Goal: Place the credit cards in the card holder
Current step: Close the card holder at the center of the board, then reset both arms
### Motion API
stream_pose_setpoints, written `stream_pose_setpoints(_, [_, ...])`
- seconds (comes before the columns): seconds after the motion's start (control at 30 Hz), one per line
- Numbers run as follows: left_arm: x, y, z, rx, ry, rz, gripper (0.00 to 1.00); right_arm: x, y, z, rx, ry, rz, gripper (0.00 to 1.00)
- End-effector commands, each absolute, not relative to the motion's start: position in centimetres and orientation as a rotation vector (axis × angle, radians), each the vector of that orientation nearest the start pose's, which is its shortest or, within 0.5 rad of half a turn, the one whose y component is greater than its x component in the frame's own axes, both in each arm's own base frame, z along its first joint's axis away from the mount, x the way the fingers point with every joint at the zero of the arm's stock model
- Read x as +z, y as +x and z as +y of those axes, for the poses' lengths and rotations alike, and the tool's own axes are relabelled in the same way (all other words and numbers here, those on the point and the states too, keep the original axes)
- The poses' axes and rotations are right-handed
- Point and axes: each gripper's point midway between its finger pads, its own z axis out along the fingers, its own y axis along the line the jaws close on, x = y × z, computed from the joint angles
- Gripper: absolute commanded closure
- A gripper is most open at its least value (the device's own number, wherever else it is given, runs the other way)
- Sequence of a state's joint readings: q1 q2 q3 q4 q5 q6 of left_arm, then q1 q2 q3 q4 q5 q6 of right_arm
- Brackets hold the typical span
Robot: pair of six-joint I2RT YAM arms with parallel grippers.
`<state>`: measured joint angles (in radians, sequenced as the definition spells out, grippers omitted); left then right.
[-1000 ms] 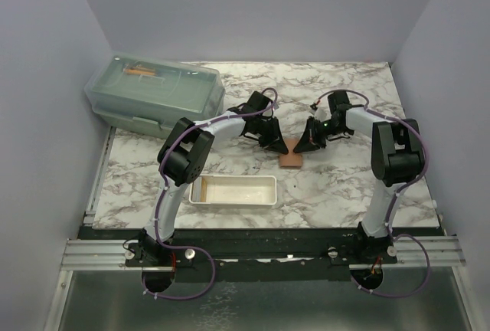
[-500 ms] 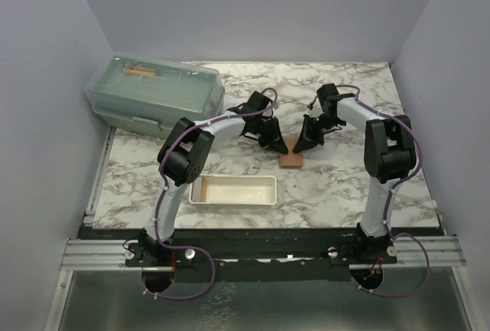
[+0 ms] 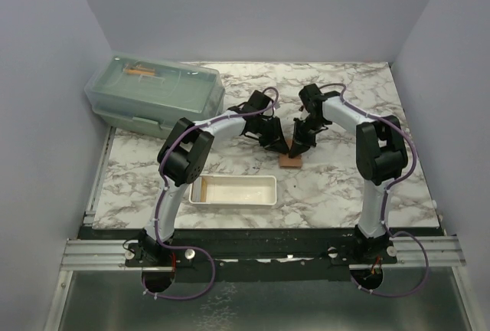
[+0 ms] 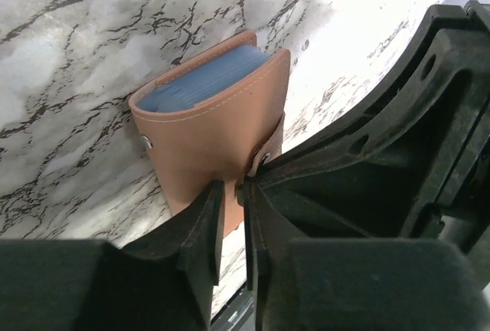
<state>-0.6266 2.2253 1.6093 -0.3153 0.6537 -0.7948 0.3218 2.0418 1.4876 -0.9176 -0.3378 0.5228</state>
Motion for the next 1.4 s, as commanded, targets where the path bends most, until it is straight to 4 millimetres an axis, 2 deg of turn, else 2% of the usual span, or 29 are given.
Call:
stream_pose_setpoints(0.0, [9.4, 34.8, -40.1, -1.244, 0.162, 2.702, 0.73, 3.3, 39.5, 19.1, 0.540, 0.134, 2.835, 0.79])
stream_pose_setpoints(0.03, [10.4, 35.0, -39.9, -1.242, 0.173, 2.679, 0.69, 5.3, 40.1, 19.6, 0.593, 0.106, 2.781, 0.73])
stream_pose_setpoints(0.13, [14.5, 35.1, -38.8, -1.222, 0.217, 2.596, 0.54, 11.6, 40.2, 20.4, 0.698, 0.014, 2.637, 0.64])
stream_pose_setpoints(0.2, [18.1, 34.4, -37.9, -1.230, 0.265, 2.523, 0.47, 15.9, 39.7, 19.8, 0.684, -0.026, 2.539, 0.56])
stream_pose_setpoints(0.33, [24.9, 32.7, -36.4, -1.242, 0.361, 2.370, 0.37, 23.6, 38.1, 17.0, 0.569, -0.072, 2.346, 0.40])
stream_pose_setpoints(0.47, [31.8, 30.9, -34.5, -1.226, 0.445, 2.182, 0.31, 32.1, 35.4, 14.3, 0.476, -0.091, 2.130, 0.31])
stream_pose_setpoints(0.53, [35.4, 30.3, -33.2, -1.184, 0.465, 2.074, 0.24, 36.4, 33.8, 12.7, 0.430, -0.076, 2.006, 0.25])
stream_pose_setpoints(0.67, [42.8, 29.9, -29.0, -0.993, 0.409, 1.829, 0.14, 45.0, 29.0, 10.0, 0.395, -0.075, 1.715, 0.14])
stream_pose_setpoints(0.77, [48.1, 29.0, -25.0, -0.857, 0.330, 1.638, 0.09, 49.8, 25.5, 8.6, 0.386, -0.091, 1.529, 0.03])
stream_pose_setpoints(0.87, [52.3, 27.4, -21.0, -0.767, 0.242, 1.462, 0.01, 53.1, 22.3, 7.5, 0.375, -0.106, 1.387, 0.00])
stream_pose_setpoints(0.97, [54.9, 25.6, -18.3, -0.725, 0.190, 1.336, 0.01, 55.3, 19.6, 6.0, 0.355, -0.074, 1.267, 0.00])
stream_pose_setpoints(1.13, [56.7, 23.9, -16.0, -0.682, 0.158, 1.267, 0.01, 57.8, 16.2, 4.2, 0.355, -0.013, 1.143, 0.00])
stream_pose_setpoints(1.2, [57.0, 23.6, -15.4, -0.670, 0.144, 1.254, 0.01, 57.9, 15.6, 3.9, 0.359, 0.001, 1.128, 0.00])
stream_pose_setpoints(1.37, [57.5, 22.9, -14.7, -0.667, 0.134, 1.235, 0.01, 57.3, 15.6, 3.6, 0.354, 0.020, 1.126, 0.00])
